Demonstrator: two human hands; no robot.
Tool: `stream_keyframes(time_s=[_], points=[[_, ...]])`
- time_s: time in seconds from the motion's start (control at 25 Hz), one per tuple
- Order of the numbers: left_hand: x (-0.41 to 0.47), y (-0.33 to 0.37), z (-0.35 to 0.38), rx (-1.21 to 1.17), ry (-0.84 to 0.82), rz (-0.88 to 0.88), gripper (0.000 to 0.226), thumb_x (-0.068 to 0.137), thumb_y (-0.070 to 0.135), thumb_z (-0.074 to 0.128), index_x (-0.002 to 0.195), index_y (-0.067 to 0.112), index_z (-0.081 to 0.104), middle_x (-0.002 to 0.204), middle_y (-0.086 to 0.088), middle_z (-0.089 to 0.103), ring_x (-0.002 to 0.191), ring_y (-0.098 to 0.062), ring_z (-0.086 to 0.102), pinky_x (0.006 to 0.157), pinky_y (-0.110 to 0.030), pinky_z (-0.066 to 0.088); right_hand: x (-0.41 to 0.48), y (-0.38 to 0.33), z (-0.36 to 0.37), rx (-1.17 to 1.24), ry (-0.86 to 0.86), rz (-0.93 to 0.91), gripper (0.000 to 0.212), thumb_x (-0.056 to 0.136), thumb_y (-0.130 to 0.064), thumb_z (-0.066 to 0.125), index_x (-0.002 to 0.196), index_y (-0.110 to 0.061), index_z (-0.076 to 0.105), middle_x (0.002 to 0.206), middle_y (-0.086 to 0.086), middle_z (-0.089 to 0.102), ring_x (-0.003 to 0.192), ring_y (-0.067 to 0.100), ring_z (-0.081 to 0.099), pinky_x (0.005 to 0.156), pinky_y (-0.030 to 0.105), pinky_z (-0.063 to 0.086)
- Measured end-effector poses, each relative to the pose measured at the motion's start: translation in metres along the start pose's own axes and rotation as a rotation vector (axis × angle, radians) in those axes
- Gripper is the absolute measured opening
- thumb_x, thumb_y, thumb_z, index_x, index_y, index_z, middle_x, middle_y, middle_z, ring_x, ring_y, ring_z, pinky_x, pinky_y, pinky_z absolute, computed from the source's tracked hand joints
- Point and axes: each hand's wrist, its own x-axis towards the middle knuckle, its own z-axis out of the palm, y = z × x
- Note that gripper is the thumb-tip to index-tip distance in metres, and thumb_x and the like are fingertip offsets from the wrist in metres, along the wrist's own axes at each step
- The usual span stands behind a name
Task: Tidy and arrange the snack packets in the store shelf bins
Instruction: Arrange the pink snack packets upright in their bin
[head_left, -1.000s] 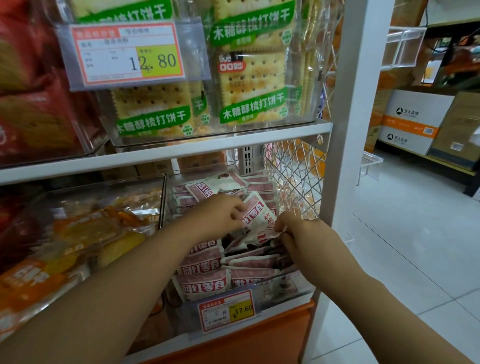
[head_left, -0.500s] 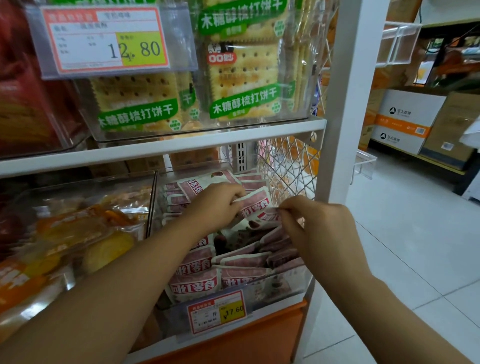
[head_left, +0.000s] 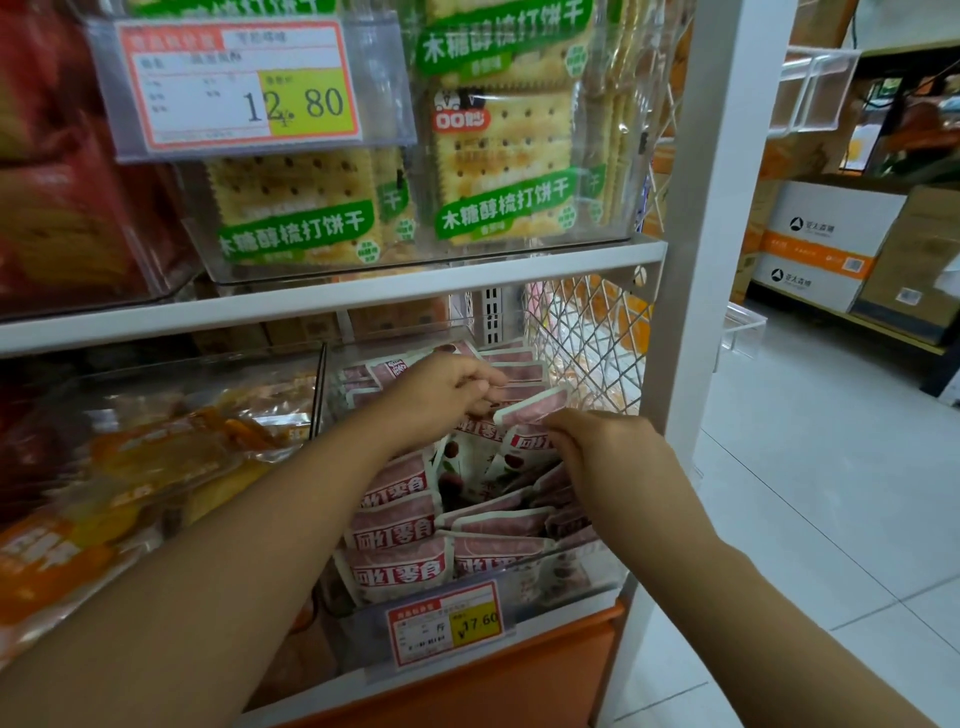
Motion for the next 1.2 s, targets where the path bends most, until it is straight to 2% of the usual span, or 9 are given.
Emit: stream_keyframes(time_s=[0.16, 0.32, 0.48, 0.64, 0.76, 0.84, 0.96, 1.08, 1.2], points=[[0.011, -0.021, -0.008, 0.613, -0.004, 0.108, 0.032, 0.096, 0.012, 0.048, 0.123, 0.020, 0.062, 0.128, -0.002, 0.061, 0.113, -0.018, 0.056, 0.095, -0.034, 0.045, 0.000, -0.006, 0.004, -0.003, -0.126, 0.031, 0.035, 0.096, -0.019, 0.041, 0.129, -0.020, 0.051, 0.115, 0.005, 0.056, 0.109, 0.025, 0.048, 0.089, 0.037, 0.048], [0.013, -0.023, 0.000, 0.821, -0.089, 0.090, 0.040, 0.094, 0.013, 0.046, 0.129, 0.032, 0.054, 0.134, 0.005, 0.055, 0.118, -0.020, 0.052, 0.091, -0.034, 0.043, 0.000, -0.008, 0.004, -0.065, -0.215, 0.059, 0.039, 0.099, -0.034, 0.029, 0.128, -0.022, 0.051, 0.123, 0.005, 0.043, 0.117, 0.024, 0.039, 0.096, 0.036, 0.040], [0.019, -0.023, 0.003, 0.979, -0.047, 0.145, 0.041, 0.092, 0.018, 0.052, 0.132, 0.031, 0.049, 0.133, 0.003, 0.054, 0.118, -0.022, 0.049, 0.091, -0.038, 0.041, 0.002, -0.011, 0.001, -0.073, -0.239, 0.006, 0.039, 0.098, -0.038, 0.028, 0.126, -0.027, 0.053, 0.152, -0.004, 0.012, 0.128, 0.022, 0.030, 0.096, 0.036, 0.041], [0.017, -0.016, 0.002, 1.218, -0.134, 0.036, 0.032, 0.089, 0.043, 0.057, 0.112, 0.021, 0.061, 0.105, -0.002, 0.065, 0.103, -0.024, 0.057, 0.082, -0.035, 0.038, 0.004, -0.006, 0.007, -0.068, -0.254, -0.019, 0.038, 0.098, -0.032, 0.028, 0.128, -0.023, 0.051, 0.140, -0.005, 0.042, 0.117, 0.019, 0.041, 0.096, 0.031, 0.038], [0.008, -0.010, -0.006, 1.172, -0.121, 0.021, 0.027, 0.086, 0.044, 0.060, 0.081, 0.018, 0.062, 0.073, 0.005, 0.054, 0.083, -0.021, 0.057, 0.073, -0.032, 0.035, 0.005, -0.002, 0.012, -0.053, -0.231, 0.005, 0.035, 0.097, -0.030, 0.031, 0.123, -0.019, 0.053, 0.127, -0.004, 0.051, 0.113, 0.019, 0.047, 0.094, 0.030, 0.040], [0.002, -0.013, -0.007, 1.123, -0.006, 0.038, 0.024, 0.086, 0.039, 0.061, 0.073, 0.019, 0.059, 0.069, 0.005, 0.053, 0.076, -0.020, 0.055, 0.072, -0.031, 0.034, 0.005, -0.002, 0.013, -0.036, -0.232, 0.008, 0.035, 0.097, -0.030, 0.032, 0.122, -0.019, 0.054, 0.126, -0.003, 0.052, 0.112, 0.020, 0.048, 0.093, 0.030, 0.042], [-0.002, -0.014, 0.003, 1.163, 0.179, -0.001, 0.015, 0.089, 0.029, 0.058, 0.078, 0.021, 0.060, 0.088, -0.002, 0.065, 0.083, -0.022, 0.060, 0.077, -0.033, 0.033, 0.005, -0.002, 0.012, -0.034, -0.233, 0.012, 0.036, 0.098, -0.030, 0.031, 0.122, -0.019, 0.055, 0.126, -0.003, 0.053, 0.112, 0.021, 0.048, 0.093, 0.031, 0.043], [0.004, -0.015, 0.007, 1.215, 0.058, -0.009, 0.015, 0.088, 0.034, 0.061, 0.085, 0.020, 0.065, 0.123, -0.006, 0.061, 0.098, -0.024, 0.060, 0.091, -0.038, 0.036, 0.003, -0.002, 0.012, -0.059, -0.247, 0.008, 0.038, 0.098, -0.032, 0.030, 0.123, -0.020, 0.055, 0.128, -0.004, 0.052, 0.114, 0.022, 0.047, 0.096, 0.033, 0.043], [0.009, -0.014, -0.013, 0.840, 0.015, -0.033, 0.022, 0.084, 0.043, 0.064, 0.092, 0.024, 0.071, 0.119, 0.002, 0.065, 0.094, -0.018, 0.061, 0.081, -0.030, 0.044, 0.002, -0.003, 0.012, -0.103, -0.270, -0.006, 0.040, 0.098, -0.033, 0.028, 0.126, -0.023, 0.054, 0.129, -0.006, 0.051, 0.115, 0.021, 0.044, 0.098, 0.032, 0.040]])
